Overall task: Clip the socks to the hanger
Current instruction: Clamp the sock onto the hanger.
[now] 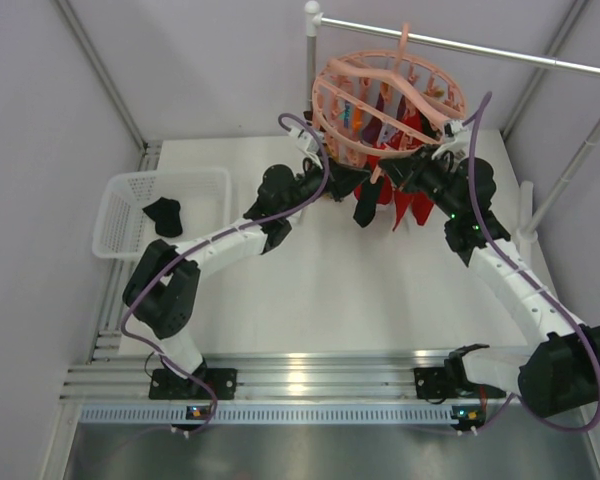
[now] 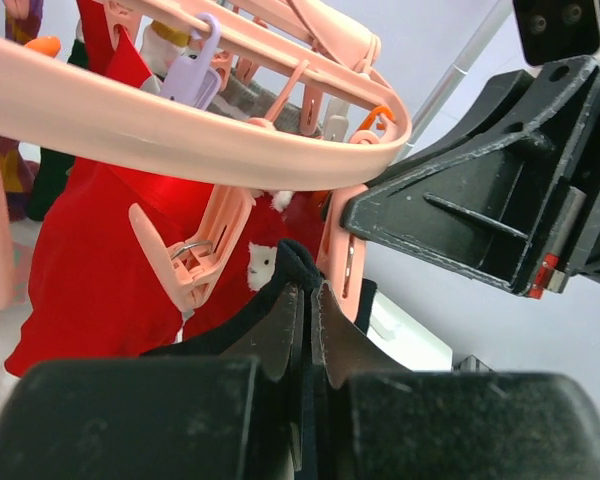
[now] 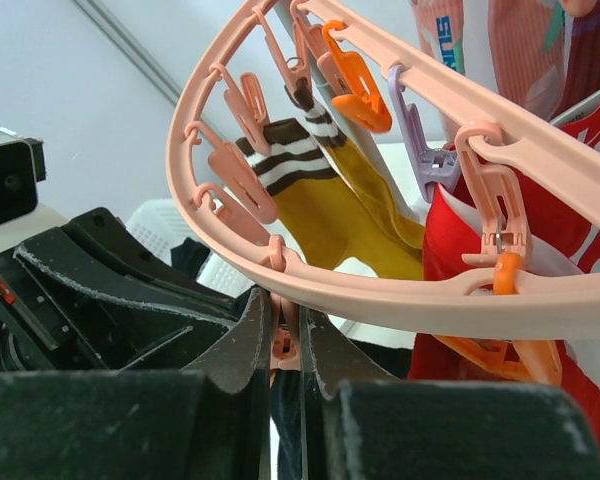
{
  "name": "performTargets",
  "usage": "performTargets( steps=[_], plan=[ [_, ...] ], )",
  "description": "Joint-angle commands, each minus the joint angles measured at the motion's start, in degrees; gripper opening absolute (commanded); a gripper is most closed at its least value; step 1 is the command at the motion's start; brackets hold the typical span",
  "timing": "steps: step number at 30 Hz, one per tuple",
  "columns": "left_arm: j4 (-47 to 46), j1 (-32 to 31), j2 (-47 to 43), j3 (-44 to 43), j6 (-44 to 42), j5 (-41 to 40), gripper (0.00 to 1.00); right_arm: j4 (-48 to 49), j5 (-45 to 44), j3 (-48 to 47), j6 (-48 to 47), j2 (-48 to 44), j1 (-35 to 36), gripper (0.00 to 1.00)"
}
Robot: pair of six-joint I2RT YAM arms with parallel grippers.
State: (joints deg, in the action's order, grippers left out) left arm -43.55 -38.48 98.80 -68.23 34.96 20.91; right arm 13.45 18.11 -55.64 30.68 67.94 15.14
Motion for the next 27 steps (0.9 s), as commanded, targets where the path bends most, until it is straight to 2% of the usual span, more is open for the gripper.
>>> performTargets(
  steps=[1,7,10,11,14,17,19,23,26,27],
  plan=[
    [-4.79,-0.63,1.04,-2.61,1.69,-1.22,0.00,2.72,0.70,-3.07,1.05,0.08,-0.90,0.00],
    [-5.14,-0.54,1.74,-4.02,3.53,-1.57,0.00,1.93,1.23,-3.25,1.23,0.26,-1.42,0.00],
    [-5.14,-0.63,1.92,-4.55,4.15,-1.48,0.00,1.75,1.84,-3.42,1.14,0.43,-1.51,0.13],
    [-5.05,-0.55,2.01,-4.72,4.24,-1.40,0.00,1.67,1.93,-3.51,1.23,0.52,-1.43,0.21],
    [-5.05,-0.54,2.01,-4.99,4.42,-1.04,0.00,1.31,2.02,-3.51,0.97,0.35,-1.43,0.36],
    [-4.88,-0.54,2.01,-5.16,4.24,-0.87,0.00,0.87,2.11,-3.86,0.61,0.44,-1.51,0.49],
    [-4.79,-0.54,2.09,-5.16,3.80,0.10,0.00,0.61,2.19,-4.04,0.70,0.44,-1.69,0.50],
    [-4.00,-0.54,0.61,-4.02,1.52,2.38,0.40,-0.18,2.19,-4.66,0.96,0.79,-2.56,0.50],
    [-1.99,-0.19,-2.82,-0.60,-1.91,4.31,0.51,-0.71,2.37,-4.92,0.70,0.79,-3.97,0.50],
    [-1.28,0.07,-4.83,1.50,-3.13,5.19,0.51,-0.80,2.63,-5.01,0.70,0.88,-4.41,0.50]
  ],
)
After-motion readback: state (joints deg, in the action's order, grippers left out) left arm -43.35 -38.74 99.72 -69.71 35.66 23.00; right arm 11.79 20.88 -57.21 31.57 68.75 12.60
